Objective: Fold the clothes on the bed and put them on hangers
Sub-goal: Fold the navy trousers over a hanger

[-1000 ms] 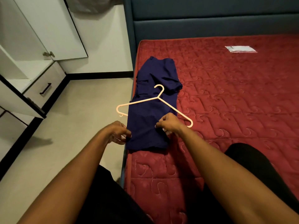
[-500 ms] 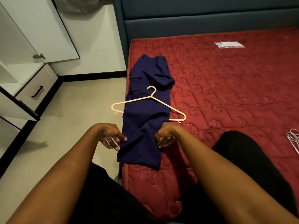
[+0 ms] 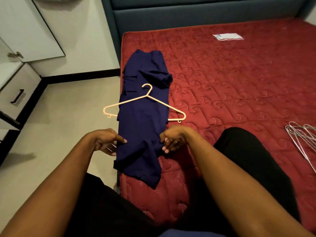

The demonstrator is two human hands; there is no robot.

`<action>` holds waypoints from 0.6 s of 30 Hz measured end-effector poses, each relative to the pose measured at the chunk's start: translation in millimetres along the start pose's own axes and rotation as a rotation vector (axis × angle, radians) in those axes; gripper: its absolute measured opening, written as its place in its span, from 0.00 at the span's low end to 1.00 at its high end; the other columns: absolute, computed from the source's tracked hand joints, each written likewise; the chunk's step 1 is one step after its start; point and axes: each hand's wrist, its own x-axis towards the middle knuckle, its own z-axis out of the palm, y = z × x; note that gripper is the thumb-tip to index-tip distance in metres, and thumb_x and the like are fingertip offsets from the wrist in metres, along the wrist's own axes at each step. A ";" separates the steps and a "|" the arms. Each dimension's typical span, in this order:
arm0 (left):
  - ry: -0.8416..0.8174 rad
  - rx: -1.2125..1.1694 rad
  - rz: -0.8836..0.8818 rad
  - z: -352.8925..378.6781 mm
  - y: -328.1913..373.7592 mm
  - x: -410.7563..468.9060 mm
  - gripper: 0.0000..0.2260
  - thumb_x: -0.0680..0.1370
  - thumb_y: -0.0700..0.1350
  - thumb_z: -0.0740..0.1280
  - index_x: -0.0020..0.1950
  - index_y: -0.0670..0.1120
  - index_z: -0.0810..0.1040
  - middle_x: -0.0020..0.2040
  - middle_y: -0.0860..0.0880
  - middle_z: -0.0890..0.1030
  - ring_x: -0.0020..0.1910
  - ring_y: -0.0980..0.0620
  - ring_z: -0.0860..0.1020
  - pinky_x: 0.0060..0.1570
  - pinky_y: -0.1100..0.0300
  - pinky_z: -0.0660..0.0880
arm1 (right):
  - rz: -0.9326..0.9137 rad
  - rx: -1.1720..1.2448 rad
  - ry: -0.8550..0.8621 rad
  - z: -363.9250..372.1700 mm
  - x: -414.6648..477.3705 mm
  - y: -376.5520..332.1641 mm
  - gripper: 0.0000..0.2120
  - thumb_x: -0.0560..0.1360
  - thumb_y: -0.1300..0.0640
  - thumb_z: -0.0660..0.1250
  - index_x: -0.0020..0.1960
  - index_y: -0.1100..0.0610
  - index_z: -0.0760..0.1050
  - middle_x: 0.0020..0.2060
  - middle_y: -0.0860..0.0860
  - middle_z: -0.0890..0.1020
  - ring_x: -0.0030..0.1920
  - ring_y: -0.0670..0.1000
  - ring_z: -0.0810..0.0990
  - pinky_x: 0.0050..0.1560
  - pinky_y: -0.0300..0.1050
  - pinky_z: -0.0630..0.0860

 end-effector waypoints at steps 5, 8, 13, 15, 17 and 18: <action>0.187 -0.194 0.129 0.6 1.7 12.0 0.12 0.78 0.46 0.73 0.57 0.39 0.81 0.56 0.41 0.84 0.53 0.42 0.84 0.46 0.49 0.83 | -0.115 0.226 0.242 -5.9 11.5 1.0 0.09 0.80 0.53 0.69 0.51 0.59 0.76 0.39 0.56 0.83 0.35 0.54 0.82 0.38 0.46 0.80; 0.177 -0.222 0.139 2.9 2.3 11.0 0.09 0.80 0.43 0.71 0.56 0.38 0.82 0.55 0.40 0.85 0.49 0.43 0.84 0.43 0.51 0.83 | -0.148 0.379 0.331 0.9 11.8 7.2 0.11 0.77 0.58 0.68 0.56 0.62 0.77 0.36 0.56 0.80 0.32 0.53 0.79 0.35 0.45 0.80; 0.045 -0.121 0.076 -2.4 -4.5 5.4 0.12 0.77 0.40 0.74 0.58 0.36 0.81 0.53 0.40 0.86 0.47 0.44 0.84 0.42 0.51 0.82 | -0.168 0.340 0.249 7.7 9.3 10.8 0.10 0.75 0.57 0.74 0.51 0.59 0.76 0.41 0.53 0.77 0.40 0.51 0.76 0.33 0.44 0.79; 0.029 -0.112 0.071 -1.8 -7.4 3.9 0.12 0.77 0.38 0.72 0.59 0.35 0.81 0.51 0.41 0.85 0.45 0.46 0.84 0.45 0.49 0.83 | -0.178 0.260 0.217 7.8 9.9 12.3 0.08 0.73 0.60 0.75 0.47 0.59 0.77 0.36 0.53 0.76 0.35 0.50 0.75 0.33 0.43 0.78; 0.045 -0.180 0.099 1.0 -10.3 -0.8 0.12 0.78 0.40 0.71 0.60 0.37 0.80 0.52 0.42 0.85 0.45 0.47 0.83 0.51 0.48 0.81 | -0.171 0.342 0.202 8.3 9.3 12.8 0.10 0.72 0.58 0.77 0.48 0.60 0.78 0.36 0.53 0.78 0.34 0.50 0.77 0.36 0.45 0.79; 0.022 -0.211 0.115 2.8 -11.3 -3.5 0.14 0.78 0.43 0.72 0.61 0.38 0.80 0.53 0.43 0.85 0.47 0.46 0.84 0.54 0.48 0.80 | -0.175 0.405 0.161 8.1 9.4 13.9 0.15 0.71 0.54 0.79 0.52 0.60 0.80 0.40 0.53 0.81 0.38 0.52 0.80 0.39 0.47 0.81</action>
